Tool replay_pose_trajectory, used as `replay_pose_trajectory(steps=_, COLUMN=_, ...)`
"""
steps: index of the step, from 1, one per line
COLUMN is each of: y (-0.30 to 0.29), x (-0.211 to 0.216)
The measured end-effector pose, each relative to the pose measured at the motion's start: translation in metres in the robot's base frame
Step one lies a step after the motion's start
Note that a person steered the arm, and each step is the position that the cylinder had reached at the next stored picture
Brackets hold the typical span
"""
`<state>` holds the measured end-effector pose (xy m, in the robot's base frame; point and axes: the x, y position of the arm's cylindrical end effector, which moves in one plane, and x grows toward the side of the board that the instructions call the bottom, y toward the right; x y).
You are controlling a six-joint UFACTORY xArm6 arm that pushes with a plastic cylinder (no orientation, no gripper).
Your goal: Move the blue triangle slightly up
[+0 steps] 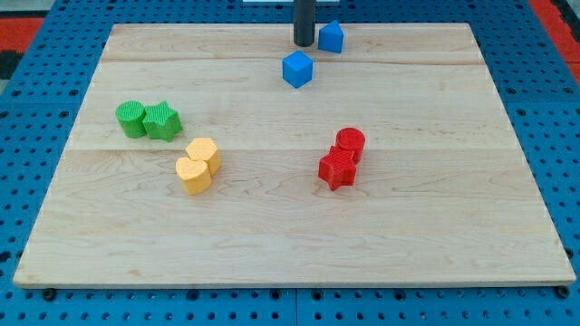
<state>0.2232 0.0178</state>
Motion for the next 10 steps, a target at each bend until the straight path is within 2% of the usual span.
replay_pose_trajectory(steps=2, y=0.056, x=-0.007)
replay_pose_trajectory(steps=3, y=0.06, x=-0.001)
replay_pose_trajectory(steps=4, y=0.01, x=0.031)
replay_pose_trajectory(steps=5, y=0.008, x=0.044)
replay_pose_trajectory(steps=6, y=0.028, x=0.02)
replay_pose_trajectory(steps=7, y=0.079, x=0.0)
replay_pose_trajectory(steps=8, y=0.091, x=0.0)
replay_pose_trajectory(steps=9, y=0.074, x=0.022)
replay_pose_trajectory(steps=10, y=0.087, x=0.027)
